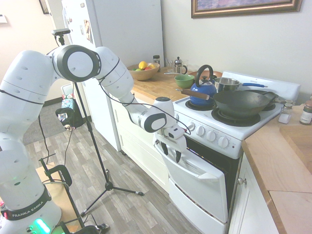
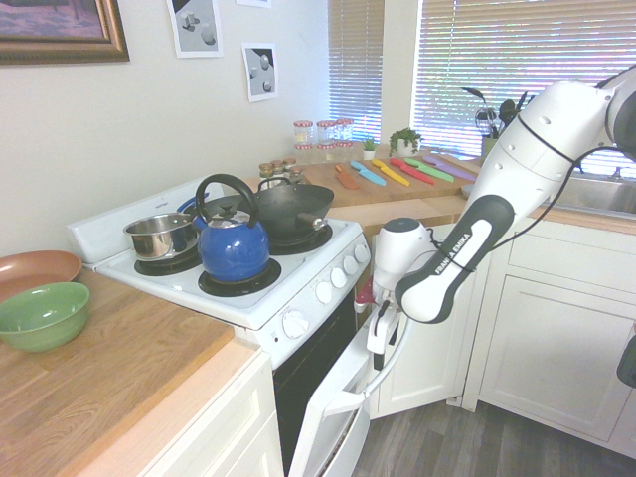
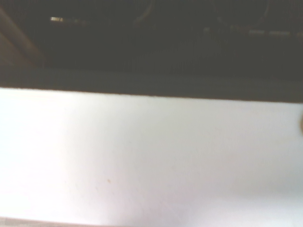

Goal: Close the oven

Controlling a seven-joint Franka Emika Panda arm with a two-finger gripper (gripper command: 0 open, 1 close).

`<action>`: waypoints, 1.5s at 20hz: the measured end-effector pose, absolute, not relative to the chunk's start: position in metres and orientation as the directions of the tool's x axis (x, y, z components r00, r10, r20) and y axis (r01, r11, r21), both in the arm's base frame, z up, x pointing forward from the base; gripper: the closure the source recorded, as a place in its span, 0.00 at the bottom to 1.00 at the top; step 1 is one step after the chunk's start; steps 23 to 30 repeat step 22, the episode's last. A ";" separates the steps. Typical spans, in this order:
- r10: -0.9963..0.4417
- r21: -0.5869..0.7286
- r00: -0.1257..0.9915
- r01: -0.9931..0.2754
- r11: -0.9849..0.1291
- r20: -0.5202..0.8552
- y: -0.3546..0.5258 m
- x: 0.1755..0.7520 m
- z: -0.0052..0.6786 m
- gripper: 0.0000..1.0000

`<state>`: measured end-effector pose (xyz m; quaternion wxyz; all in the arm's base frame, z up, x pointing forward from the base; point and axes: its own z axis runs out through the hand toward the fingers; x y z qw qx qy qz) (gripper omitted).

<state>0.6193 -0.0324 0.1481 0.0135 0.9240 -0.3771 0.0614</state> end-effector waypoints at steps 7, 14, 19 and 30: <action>-0.682 -0.031 0.716 -0.686 -0.727 0.148 -0.030 0.640 0.167 0.00; -0.665 -0.054 0.726 -0.668 -0.743 0.173 -0.016 0.649 0.201 0.00; -0.666 -0.048 0.734 -0.667 -0.744 0.134 -0.005 0.628 0.244 0.00; -0.661 -0.014 0.748 -0.661 -0.750 0.063 0.002 0.588 0.266 0.00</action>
